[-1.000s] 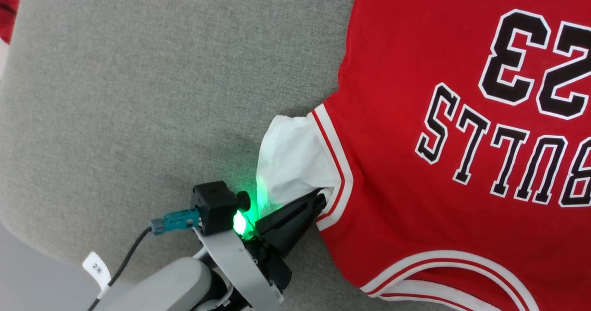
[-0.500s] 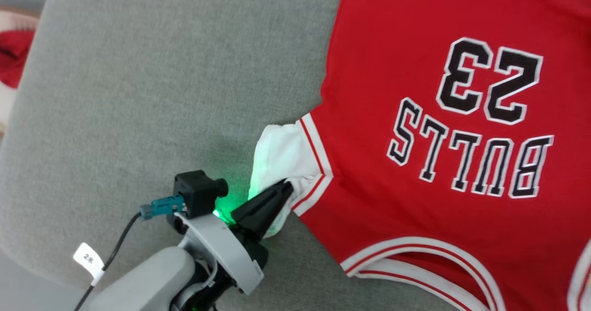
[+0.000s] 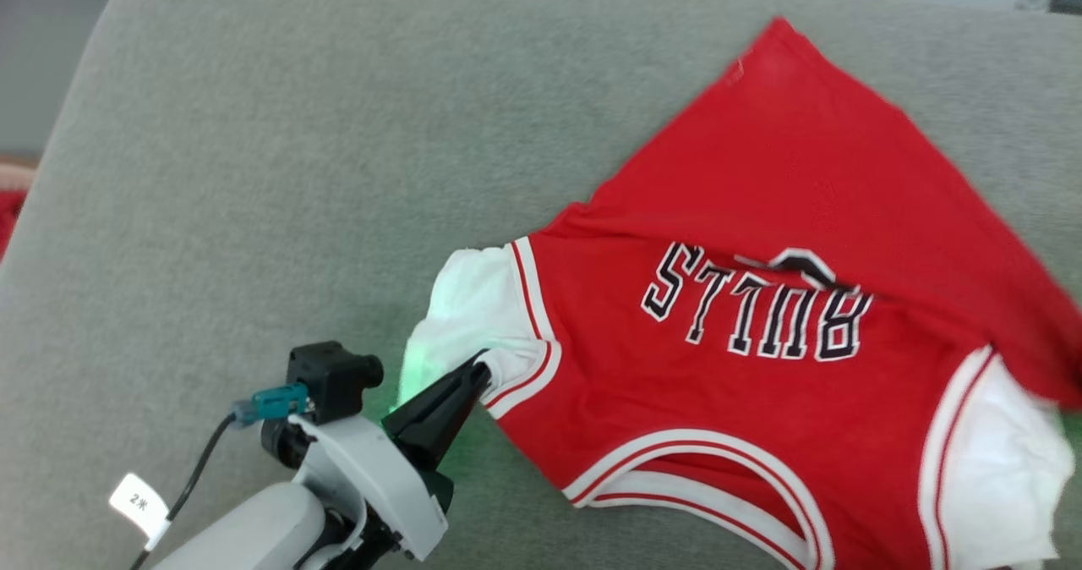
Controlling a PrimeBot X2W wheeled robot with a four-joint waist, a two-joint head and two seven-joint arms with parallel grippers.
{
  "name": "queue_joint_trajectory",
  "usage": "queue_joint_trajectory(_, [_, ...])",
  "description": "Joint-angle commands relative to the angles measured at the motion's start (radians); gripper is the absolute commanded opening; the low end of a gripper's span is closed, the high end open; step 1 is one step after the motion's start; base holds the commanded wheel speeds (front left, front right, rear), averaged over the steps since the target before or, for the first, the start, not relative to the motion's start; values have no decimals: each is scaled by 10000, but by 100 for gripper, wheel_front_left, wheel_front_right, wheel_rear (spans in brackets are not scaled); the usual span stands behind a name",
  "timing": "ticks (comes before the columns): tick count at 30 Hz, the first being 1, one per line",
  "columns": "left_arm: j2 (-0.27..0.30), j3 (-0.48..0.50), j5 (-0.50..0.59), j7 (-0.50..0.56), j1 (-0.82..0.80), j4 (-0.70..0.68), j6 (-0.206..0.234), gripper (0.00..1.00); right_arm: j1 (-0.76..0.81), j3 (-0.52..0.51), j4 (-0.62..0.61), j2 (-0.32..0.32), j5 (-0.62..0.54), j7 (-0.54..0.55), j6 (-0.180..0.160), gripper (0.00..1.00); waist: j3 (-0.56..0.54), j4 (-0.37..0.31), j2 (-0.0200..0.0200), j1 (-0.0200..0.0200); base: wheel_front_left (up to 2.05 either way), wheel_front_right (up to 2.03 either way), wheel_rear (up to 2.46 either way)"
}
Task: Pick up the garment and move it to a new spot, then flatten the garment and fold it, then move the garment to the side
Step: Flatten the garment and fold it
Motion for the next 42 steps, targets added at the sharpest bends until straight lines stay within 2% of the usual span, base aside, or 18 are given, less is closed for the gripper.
queue_joint_trajectory(1, [36, 15, -51, 1, 123, -11, 65, 0, 361, -34, -73, 129, -5, 67, 0, 0, -488, -525, 0, 0, 0, 0, 0])
queue_joint_trajectory(10, [378, 18, -101, 40, 461, -355, 340, 0, 3894, -1367, -2715, 1258, -625, 770, 0, 0, -643, -1046, 0, 0, 0, 0, 0])
queue_joint_trajectory(17, [431, -56, 31, 161, 402, -480, 448, 0, 4980, -1759, -3899, 2089, -1093, 1316, 0, 1, -648, -1057, 0, 0, 0, 0, 0])
queue_joint_trajectory(20, [370, -118, 66, 174, 395, -485, 473, 0, 4810, -2121, -4065, 2359, -1437, 1105, 0, 94, -683, -1001, 0, 0, 0, 0, 0])
queue_joint_trajectory(21, [345, -147, 79, 187, 391, -479, 467, 0, 4702, -2229, -4162, 2352, -1554, 1109, 0, 100, -700, -964, 0, 0, 0, 0, 0])
queue_joint_trajectory(26, [240, -239, 168, 196, 305, -435, 478, 0, 3892, -3096, -4725, 2020, -1777, 1373, 0, 100, -722, -730, 0, 0, 0, 0, 0])
queue_joint_trajectory(30, [117, -267, 282, 146, 182, -509, 495, 0, 2241, -3175, -4562, 1624, -1538, 1593, 0, 100, -444, -527, 0, 0, 0, 0, 0])
queue_joint_trajectory(33, [-8, -339, 407, 168, -13, -477, 435, 0, 599, -2659, -3826, 1566, -1705, 1283, 0, 100, -126, -287, 0, 0, 0, 0, 0])
queue_joint_trajectory(35, [-136, -343, 446, 114, -120, -466, 377, 0, -564, -2345, -2997, 1777, -1836, 978, 0, 100, 133, -129, 0, 0, 0, 0, 0])
queue_joint_trajectory(42, [-520, -359, 637, -2, -679, -236, 112, 0, -3624, -487, -165, 1823, -2632, 486, 0, 100, 1077, 393, 0, 0, 0, 0, 0])
